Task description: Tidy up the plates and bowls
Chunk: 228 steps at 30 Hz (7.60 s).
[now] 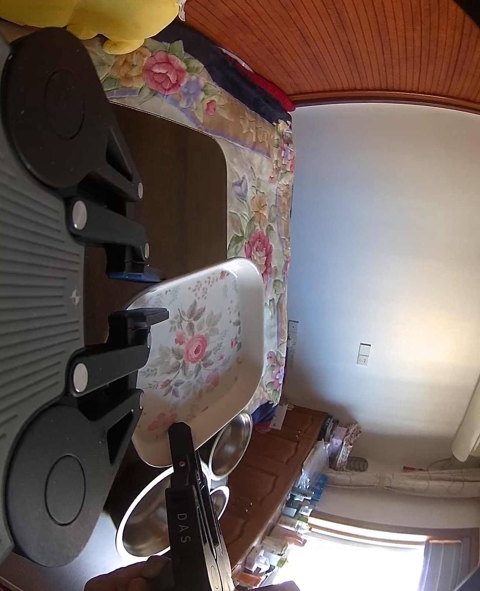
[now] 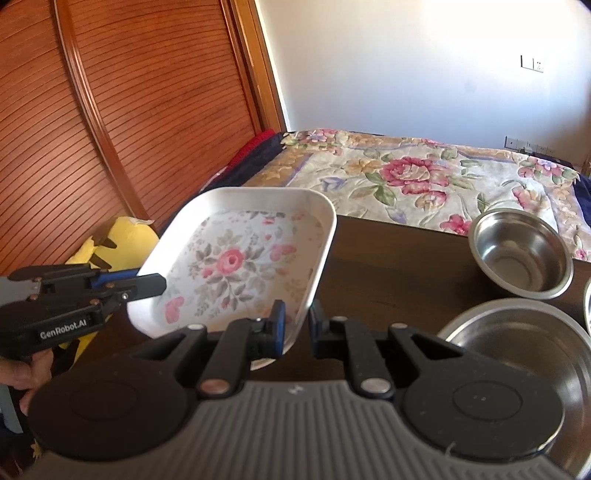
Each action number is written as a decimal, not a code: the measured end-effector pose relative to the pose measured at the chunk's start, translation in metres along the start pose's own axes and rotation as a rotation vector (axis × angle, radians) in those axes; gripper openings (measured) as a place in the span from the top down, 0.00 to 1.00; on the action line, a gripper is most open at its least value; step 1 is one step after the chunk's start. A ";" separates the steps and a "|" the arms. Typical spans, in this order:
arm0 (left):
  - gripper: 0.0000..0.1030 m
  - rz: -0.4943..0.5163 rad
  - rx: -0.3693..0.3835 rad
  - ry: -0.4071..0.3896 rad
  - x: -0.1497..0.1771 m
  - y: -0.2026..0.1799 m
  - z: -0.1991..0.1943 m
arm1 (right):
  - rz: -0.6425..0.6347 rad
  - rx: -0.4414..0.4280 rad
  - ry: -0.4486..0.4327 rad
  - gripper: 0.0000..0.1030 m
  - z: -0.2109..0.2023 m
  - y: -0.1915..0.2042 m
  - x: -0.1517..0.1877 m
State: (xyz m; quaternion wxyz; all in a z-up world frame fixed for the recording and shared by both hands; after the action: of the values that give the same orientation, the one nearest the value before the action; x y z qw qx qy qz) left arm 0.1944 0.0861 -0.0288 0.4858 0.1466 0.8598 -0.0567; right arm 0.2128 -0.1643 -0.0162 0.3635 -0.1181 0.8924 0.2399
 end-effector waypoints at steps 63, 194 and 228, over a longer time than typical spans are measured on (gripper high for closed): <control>0.85 -0.037 0.008 0.010 0.117 -0.057 -0.081 | 0.075 -0.120 -0.160 0.85 -0.063 -0.009 0.131; 0.64 0.110 0.136 0.035 -0.004 -0.182 0.083 | 0.031 0.156 -0.309 0.53 -0.080 -0.176 0.046; 0.67 0.134 0.211 -0.110 -0.003 -0.229 -0.033 | -0.011 0.187 -0.376 0.67 -0.181 -0.154 0.061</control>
State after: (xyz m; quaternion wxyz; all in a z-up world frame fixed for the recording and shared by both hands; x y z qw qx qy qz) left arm 0.0988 -0.1247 -0.0194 0.5166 0.2510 0.8094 -0.1223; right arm 0.1219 -0.3913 0.0009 0.5344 -0.0417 0.8265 0.1720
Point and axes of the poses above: each gripper's, at about its wrist camera, not at the fingertips, and z roughly the way its jaws point, y to its left, x to its underside, the point moved 4 cm from there along z, roughly the way its jaws point, and after that the axes turned 10 degrees about z, right-handed, at the moved point
